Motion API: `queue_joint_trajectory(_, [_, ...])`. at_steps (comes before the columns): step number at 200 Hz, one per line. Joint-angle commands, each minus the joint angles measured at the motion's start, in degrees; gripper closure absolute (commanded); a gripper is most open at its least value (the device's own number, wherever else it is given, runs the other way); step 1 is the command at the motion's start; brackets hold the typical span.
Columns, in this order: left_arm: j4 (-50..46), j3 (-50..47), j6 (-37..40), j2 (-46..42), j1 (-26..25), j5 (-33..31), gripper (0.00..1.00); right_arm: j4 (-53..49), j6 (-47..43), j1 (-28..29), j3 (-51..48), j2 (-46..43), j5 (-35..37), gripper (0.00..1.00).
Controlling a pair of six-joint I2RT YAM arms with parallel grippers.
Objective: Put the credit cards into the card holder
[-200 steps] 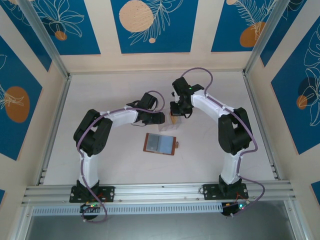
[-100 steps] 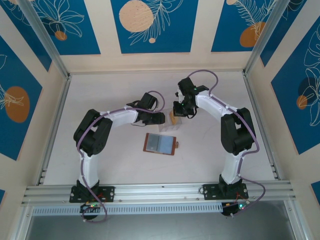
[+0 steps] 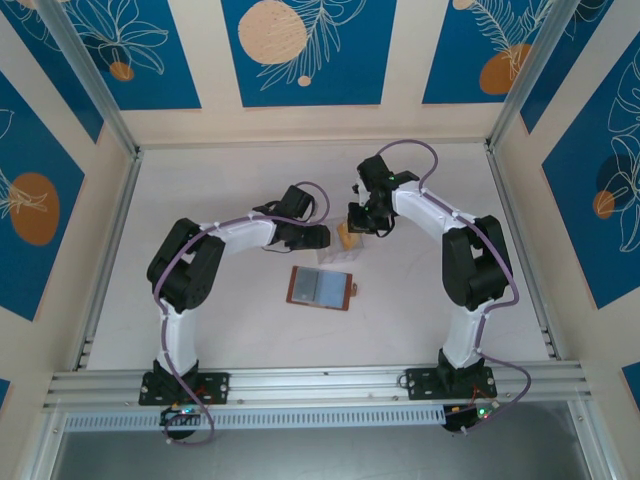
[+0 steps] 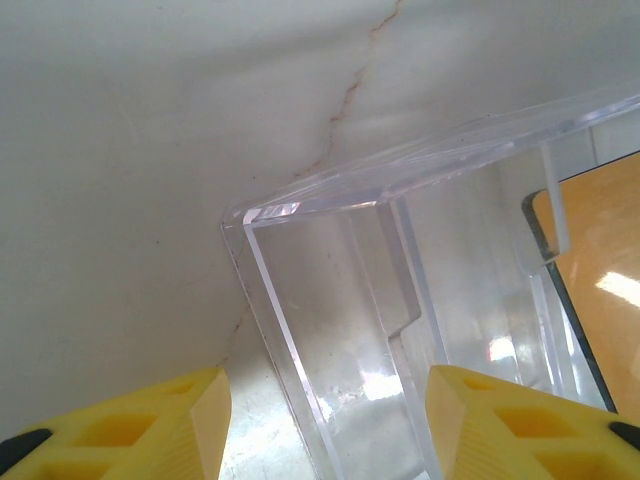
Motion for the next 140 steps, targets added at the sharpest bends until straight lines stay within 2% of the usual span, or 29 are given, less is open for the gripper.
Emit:
queue_joint_trajectory(1, [-5.2, -0.1, 0.2, 0.9, 1.0, -0.1, 0.46, -2.7, 0.0, -0.6, -0.6, -1.9, 3.3, 0.87])
queue_joint_trajectory(50, [-5.3, -0.3, 0.1, 0.9, 1.0, -0.1, 0.46, -3.1, -0.1, -0.3, -0.6, -2.0, 4.8, 0.88])
queue_joint_trajectory(72, [-5.2, -0.3, 0.1, 0.9, 1.0, -0.1, 0.46, -3.2, -0.2, -0.3, -0.8, -2.1, 5.3, 0.91])
queue_joint_trajectory(124, [-5.2, -0.4, 0.0, 0.9, 1.1, 0.0, 0.47, -3.8, -0.4, 0.0, -0.6, -1.4, 6.4, 0.80])
queue_joint_trajectory(140, [-5.2, -0.4, -0.1, 1.0, 1.1, 0.0, 0.46, -3.6, -0.4, 0.0, -0.7, -1.4, 6.5, 0.80])
